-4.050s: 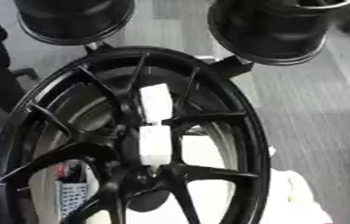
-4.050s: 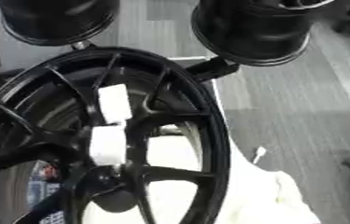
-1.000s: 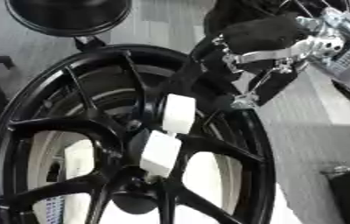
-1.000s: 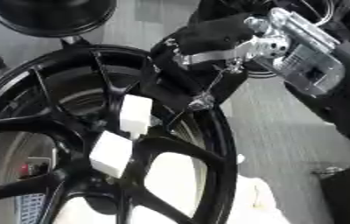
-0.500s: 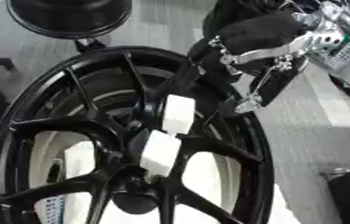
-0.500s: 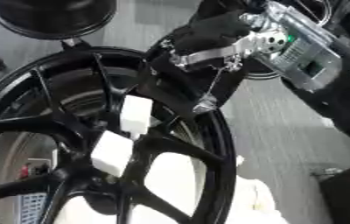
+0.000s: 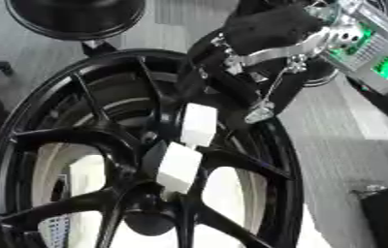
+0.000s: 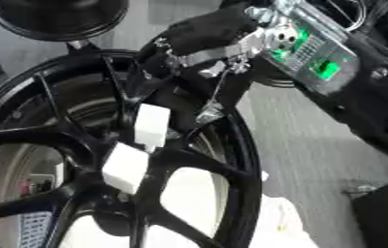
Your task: Pull the pin out of the wheel hub.
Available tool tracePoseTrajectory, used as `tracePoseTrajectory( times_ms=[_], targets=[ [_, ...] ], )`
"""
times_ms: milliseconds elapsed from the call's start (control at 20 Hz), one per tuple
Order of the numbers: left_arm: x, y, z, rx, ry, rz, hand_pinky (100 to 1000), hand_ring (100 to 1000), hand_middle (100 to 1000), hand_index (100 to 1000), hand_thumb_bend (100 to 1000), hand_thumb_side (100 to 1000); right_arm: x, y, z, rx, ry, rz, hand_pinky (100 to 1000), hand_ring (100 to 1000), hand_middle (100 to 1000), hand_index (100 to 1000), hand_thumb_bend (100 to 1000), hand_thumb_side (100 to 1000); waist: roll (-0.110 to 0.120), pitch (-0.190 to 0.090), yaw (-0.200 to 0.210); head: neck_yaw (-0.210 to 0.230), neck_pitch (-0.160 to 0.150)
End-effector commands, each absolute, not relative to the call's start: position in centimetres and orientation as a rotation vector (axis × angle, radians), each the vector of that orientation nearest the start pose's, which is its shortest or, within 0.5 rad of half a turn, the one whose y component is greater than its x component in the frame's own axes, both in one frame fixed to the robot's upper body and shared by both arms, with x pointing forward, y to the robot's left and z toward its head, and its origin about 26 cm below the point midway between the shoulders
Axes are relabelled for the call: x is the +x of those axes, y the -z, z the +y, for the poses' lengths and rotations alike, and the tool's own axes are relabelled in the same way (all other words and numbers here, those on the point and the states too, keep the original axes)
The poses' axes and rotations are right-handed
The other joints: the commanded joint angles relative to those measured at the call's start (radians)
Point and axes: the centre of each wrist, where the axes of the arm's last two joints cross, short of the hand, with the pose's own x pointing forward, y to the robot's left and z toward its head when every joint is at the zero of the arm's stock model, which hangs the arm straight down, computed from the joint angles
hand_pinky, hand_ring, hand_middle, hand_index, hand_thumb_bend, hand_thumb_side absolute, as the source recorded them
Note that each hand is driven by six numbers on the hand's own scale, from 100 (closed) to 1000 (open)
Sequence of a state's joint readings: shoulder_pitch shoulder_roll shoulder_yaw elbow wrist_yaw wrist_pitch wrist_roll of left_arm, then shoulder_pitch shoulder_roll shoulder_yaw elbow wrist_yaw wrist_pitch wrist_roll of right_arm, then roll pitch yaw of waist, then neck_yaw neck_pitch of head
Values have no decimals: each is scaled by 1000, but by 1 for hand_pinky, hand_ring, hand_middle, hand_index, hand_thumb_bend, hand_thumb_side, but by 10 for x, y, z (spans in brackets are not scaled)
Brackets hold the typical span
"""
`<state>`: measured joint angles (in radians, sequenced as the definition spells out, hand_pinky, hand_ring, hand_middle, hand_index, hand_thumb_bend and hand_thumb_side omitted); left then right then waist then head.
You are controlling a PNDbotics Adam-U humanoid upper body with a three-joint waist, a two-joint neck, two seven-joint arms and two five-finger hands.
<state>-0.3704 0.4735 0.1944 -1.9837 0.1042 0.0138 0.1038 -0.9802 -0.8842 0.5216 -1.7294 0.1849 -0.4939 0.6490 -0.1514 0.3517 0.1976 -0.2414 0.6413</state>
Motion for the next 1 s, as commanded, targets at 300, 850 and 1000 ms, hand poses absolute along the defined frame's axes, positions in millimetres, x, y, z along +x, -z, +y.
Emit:
tracePoseTrajectory(
  times_ms=[300,850,1000],
  targets=[
    [295,-262,322,396,181,-2411,851,746,626,859,100,606,352,-339,-220,455,2507,1904,921,895,846,878,390,100,-3,-10,16,-6,5],
    [295,-264,323,416,150,-2409,850,743,621,856,100,613,347,-330,-226,375,2566,1851,909,885,827,862,347,100,-18,6,31,-10,29],
    [295,-264,322,412,150,-2406,850,743,619,855,100,616,337,-326,-232,347,2576,1848,905,879,819,855,324,100,-21,10,34,-11,29]
  ],
)
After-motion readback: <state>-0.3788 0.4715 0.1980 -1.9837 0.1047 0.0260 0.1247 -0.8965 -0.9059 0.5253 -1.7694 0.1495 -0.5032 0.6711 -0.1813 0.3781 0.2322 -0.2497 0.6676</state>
